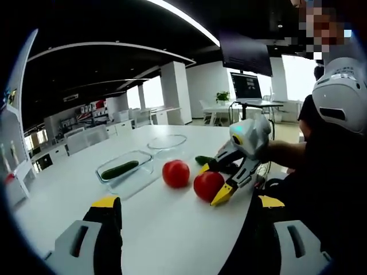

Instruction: Sort the scattered tomatoes and cucumbers on the table and place them into their respective storage containers

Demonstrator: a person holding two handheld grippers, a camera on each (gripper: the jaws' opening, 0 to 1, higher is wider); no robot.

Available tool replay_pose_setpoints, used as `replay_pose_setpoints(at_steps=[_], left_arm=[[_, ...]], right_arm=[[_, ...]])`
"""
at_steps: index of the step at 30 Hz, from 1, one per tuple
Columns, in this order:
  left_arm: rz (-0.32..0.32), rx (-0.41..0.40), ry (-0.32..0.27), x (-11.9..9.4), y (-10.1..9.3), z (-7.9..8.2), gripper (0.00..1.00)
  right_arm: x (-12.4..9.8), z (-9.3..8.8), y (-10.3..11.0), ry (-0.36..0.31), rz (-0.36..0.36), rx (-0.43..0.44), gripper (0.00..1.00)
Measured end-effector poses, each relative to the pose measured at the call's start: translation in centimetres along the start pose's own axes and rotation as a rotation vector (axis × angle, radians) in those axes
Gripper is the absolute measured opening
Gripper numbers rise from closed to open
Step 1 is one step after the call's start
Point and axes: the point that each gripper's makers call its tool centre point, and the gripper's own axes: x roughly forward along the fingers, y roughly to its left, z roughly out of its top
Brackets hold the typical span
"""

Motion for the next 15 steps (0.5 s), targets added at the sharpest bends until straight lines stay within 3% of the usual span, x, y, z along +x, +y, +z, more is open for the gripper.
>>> replay_pose_setpoints(at_steps=[3,9,15], left_arm=[[0.003,-0.001,0.001,0.1,0.1,0.0,0.95],[-0.004,0.01,0.003,0.2,-0.3,0.3,0.95],[-0.002,0.021,0.002,0.2,-0.4,0.5,0.95]], right_arm=[[-0.6,1.0,-0.5,-0.041,0.003,0.05,0.44],[-1.9,2.0,-2.1,-0.065,-0.026,0.066,0.44],[-4.5,3.7,-5.9,-0.116,-0.069,0.135,0.44]])
